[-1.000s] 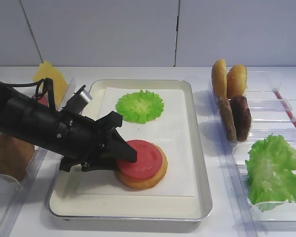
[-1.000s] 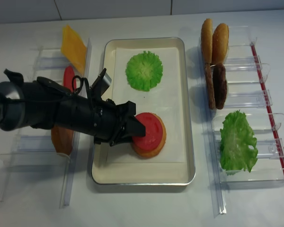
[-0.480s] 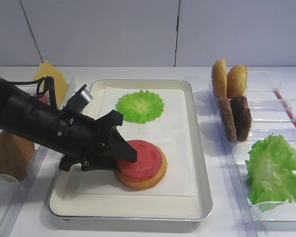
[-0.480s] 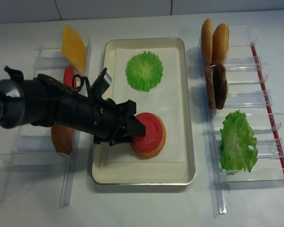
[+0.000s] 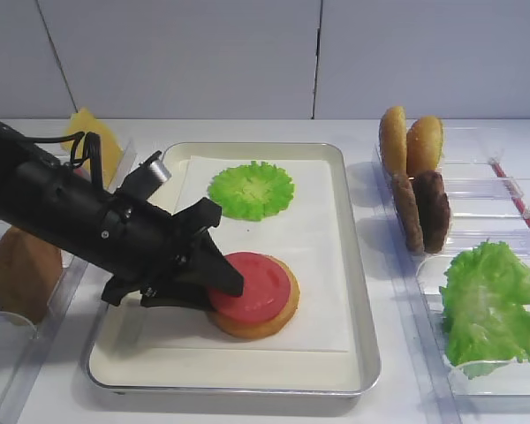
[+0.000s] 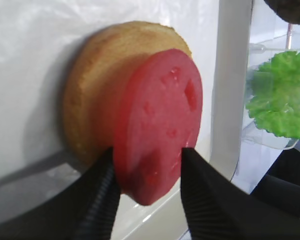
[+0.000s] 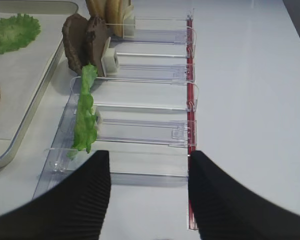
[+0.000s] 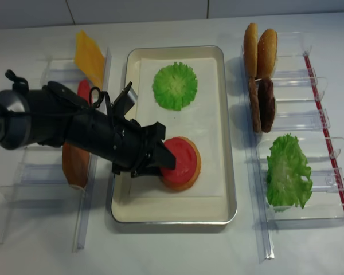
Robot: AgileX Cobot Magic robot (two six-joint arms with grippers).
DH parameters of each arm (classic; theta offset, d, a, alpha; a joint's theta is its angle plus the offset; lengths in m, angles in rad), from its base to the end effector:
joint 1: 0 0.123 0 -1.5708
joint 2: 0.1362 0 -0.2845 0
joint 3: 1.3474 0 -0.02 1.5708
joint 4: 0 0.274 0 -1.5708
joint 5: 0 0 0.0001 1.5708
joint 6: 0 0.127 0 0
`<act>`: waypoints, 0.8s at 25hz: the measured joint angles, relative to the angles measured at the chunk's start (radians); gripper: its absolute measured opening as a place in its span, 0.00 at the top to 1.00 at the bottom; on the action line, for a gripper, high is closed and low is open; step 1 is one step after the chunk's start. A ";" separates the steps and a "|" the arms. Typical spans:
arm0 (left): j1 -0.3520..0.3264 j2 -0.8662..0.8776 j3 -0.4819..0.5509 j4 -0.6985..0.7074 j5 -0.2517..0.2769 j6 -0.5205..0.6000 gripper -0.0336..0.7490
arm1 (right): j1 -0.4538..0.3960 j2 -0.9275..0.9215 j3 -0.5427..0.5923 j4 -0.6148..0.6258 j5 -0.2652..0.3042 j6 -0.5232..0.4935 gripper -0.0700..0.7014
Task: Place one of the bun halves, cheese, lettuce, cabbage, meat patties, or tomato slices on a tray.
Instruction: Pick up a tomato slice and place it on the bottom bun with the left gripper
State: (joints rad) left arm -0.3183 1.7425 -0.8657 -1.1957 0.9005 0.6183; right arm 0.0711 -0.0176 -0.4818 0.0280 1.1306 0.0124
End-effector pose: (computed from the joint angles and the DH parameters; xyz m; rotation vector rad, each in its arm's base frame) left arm 0.2777 -0.1891 0.1320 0.1167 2.8202 -1.3144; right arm 0.0429 0.0063 0.2592 -0.0646 2.1146 0.0837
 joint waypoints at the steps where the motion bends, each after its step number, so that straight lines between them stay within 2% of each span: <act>1: 0.000 0.000 -0.004 0.009 0.004 -0.004 0.61 | 0.000 0.000 0.000 0.000 0.000 0.000 0.42; 11: 0.000 0.004 -0.069 0.164 0.049 -0.135 0.59 | 0.000 0.000 0.000 0.000 0.000 0.000 0.42; 20: 0.000 0.010 -0.095 0.193 0.058 -0.190 0.59 | 0.000 0.000 0.000 0.000 0.000 0.000 0.42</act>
State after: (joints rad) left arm -0.3183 1.7526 -0.9605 -1.0026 0.9590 0.4281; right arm 0.0711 -0.0176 -0.4818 0.0280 1.1306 0.0124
